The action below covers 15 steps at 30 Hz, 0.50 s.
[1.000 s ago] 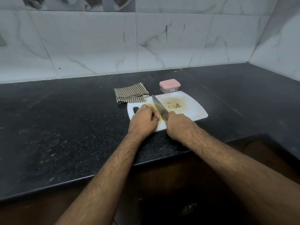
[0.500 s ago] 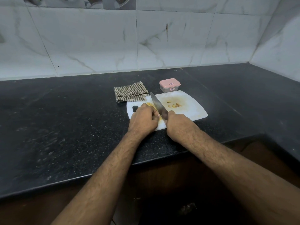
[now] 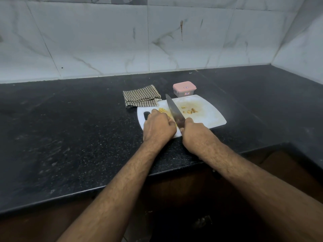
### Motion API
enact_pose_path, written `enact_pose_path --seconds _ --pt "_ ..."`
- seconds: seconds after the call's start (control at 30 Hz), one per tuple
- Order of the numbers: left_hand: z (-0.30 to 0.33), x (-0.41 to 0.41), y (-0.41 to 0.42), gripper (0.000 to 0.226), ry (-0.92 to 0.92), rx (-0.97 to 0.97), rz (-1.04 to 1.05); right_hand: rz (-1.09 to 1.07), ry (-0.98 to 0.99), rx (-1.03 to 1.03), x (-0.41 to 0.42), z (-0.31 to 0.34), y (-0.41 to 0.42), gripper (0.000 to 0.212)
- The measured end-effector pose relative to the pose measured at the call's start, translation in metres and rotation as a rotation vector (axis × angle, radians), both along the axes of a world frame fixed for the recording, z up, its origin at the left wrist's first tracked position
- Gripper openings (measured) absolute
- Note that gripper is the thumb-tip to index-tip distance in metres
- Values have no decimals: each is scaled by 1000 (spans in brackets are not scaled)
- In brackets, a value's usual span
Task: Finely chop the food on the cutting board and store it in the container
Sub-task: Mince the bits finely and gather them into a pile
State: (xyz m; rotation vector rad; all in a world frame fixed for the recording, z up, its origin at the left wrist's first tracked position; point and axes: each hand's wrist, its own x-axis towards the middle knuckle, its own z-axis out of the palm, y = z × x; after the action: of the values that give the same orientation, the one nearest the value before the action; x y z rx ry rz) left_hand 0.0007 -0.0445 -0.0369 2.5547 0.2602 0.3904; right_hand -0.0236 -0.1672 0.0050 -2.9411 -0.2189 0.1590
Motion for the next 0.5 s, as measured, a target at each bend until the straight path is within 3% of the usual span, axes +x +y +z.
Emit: enact_pose_path --seconds 0.5 --pt "0 1 1 24 18 -1 -21 -4 45 -60 -1 14 14 32"
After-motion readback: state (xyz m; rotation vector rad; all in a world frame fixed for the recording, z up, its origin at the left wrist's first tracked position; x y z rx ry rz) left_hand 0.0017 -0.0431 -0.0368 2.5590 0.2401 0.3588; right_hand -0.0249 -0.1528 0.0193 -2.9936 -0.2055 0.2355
